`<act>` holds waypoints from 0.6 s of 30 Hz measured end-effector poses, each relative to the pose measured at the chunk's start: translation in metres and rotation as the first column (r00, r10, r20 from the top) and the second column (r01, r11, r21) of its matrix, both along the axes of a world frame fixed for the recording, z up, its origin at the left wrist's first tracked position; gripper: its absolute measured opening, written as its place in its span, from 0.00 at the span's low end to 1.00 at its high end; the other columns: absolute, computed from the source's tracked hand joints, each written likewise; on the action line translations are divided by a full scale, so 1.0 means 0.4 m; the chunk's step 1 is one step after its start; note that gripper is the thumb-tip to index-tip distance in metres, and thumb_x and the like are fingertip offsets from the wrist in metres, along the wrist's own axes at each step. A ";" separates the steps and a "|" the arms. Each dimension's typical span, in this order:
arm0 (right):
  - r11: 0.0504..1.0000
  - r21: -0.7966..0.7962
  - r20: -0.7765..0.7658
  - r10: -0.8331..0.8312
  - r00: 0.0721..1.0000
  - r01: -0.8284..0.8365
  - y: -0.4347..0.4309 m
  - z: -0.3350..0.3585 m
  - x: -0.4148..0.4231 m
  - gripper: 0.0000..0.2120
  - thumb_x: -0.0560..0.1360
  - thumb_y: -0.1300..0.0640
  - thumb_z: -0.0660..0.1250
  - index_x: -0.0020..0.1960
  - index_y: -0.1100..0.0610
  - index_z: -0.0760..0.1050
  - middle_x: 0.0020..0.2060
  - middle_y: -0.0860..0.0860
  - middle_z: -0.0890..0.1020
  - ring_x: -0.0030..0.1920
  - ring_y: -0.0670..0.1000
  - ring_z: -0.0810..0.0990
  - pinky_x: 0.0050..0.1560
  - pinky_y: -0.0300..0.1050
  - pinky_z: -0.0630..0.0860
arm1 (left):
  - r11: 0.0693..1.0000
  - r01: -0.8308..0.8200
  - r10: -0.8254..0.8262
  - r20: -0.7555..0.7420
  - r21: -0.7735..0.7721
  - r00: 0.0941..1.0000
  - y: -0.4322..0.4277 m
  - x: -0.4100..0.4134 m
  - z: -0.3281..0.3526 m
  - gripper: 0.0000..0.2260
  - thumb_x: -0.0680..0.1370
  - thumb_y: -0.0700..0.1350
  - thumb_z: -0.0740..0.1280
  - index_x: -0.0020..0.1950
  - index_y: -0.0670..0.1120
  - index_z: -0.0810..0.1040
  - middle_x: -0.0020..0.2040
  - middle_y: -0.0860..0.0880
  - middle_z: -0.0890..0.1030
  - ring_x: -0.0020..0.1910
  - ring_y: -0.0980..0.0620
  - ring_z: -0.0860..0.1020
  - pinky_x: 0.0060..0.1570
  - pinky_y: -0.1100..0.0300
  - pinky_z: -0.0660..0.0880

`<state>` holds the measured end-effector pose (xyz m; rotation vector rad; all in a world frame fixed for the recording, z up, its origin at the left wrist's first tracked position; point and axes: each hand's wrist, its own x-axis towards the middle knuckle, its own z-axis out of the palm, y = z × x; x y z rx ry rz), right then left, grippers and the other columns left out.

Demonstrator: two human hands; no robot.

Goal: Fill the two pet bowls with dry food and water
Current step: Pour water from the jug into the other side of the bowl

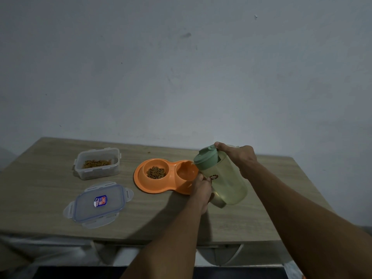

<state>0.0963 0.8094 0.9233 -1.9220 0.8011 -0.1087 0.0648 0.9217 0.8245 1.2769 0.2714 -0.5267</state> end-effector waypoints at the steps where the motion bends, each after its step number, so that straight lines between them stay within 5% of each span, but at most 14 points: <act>1: 1.000 -0.003 0.001 0.001 1.000 -0.001 0.001 0.001 -0.001 0.53 0.49 0.30 0.79 0.62 0.64 0.74 0.54 0.58 0.79 0.53 0.61 0.78 0.47 0.52 0.77 | 1.000 0.001 -0.001 -0.001 -0.003 1.000 0.000 0.000 0.001 0.16 0.83 0.42 0.55 0.67 0.57 0.71 0.58 0.52 0.79 0.56 0.50 0.77 0.53 0.53 0.76; 5: 1.000 -0.007 -0.003 0.007 1.000 -0.007 0.003 0.006 -0.002 0.56 0.42 0.28 0.77 0.59 0.63 0.75 0.52 0.57 0.80 0.52 0.60 0.79 0.46 0.52 0.79 | 1.000 -0.006 0.006 -0.003 0.002 1.000 -0.002 -0.004 0.004 0.16 0.83 0.42 0.55 0.66 0.57 0.72 0.57 0.52 0.79 0.55 0.51 0.77 0.55 0.51 0.76; 13: 0.999 -0.047 -0.006 0.003 1.000 -0.004 -0.009 0.007 0.005 0.47 0.52 0.32 0.80 0.57 0.64 0.75 0.52 0.57 0.80 0.52 0.60 0.78 0.52 0.55 0.79 | 1.000 -0.002 0.002 -0.009 -0.007 1.000 -0.007 -0.019 0.022 0.15 0.82 0.43 0.57 0.65 0.58 0.73 0.56 0.52 0.80 0.53 0.52 0.77 0.45 0.57 0.75; 18: 0.999 -0.049 -0.006 0.002 1.000 -0.003 -0.008 0.019 -0.004 0.44 0.55 0.33 0.80 0.57 0.64 0.75 0.52 0.57 0.79 0.52 0.59 0.78 0.50 0.53 0.79 | 1.000 0.000 0.000 -0.001 -0.001 1.000 -0.005 -0.016 0.026 0.13 0.82 0.43 0.58 0.60 0.59 0.75 0.55 0.53 0.81 0.55 0.51 0.77 0.51 0.54 0.76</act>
